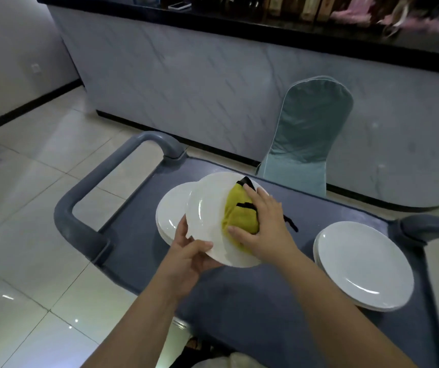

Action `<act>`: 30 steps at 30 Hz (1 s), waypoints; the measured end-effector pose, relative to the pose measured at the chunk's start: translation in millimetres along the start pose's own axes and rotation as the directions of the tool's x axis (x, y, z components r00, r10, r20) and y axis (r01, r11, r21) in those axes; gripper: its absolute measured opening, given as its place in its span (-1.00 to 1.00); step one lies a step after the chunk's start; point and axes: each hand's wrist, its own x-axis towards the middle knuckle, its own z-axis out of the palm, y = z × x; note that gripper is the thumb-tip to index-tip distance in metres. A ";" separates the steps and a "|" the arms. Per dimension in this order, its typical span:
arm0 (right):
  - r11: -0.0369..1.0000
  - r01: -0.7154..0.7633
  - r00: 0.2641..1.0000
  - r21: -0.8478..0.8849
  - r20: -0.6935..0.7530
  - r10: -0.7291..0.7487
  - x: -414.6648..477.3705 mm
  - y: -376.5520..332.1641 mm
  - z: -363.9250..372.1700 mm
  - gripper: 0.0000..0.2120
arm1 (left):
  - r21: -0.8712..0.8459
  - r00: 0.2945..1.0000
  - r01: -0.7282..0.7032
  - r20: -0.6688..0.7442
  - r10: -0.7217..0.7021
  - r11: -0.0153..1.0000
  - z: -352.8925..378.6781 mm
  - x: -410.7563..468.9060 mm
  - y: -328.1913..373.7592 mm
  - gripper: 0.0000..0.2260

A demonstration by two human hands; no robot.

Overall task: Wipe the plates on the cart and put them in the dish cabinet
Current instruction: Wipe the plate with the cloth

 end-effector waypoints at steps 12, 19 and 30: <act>0.999 -0.007 0.988 -0.049 -0.152 -0.001 0.8 39.8 -27.6 -0.34 | 0.104 0.988 0.085 0.123 -0.098 0.991 19.5 12.8 -15.0 -0.34; 0.960 0.272 0.962 0.064 -0.036 -0.271 1.9 -9.2 0.7 -0.34 | 0.144 0.977 0.057 0.196 -0.084 0.988 21.7 17.9 0.2 -0.36; 0.982 0.177 0.967 -0.068 -0.171 -0.187 20.6 1.3 -23.1 -0.38 | 0.199 0.962 0.065 0.247 -0.115 0.978 23.9 19.4 -3.0 -0.34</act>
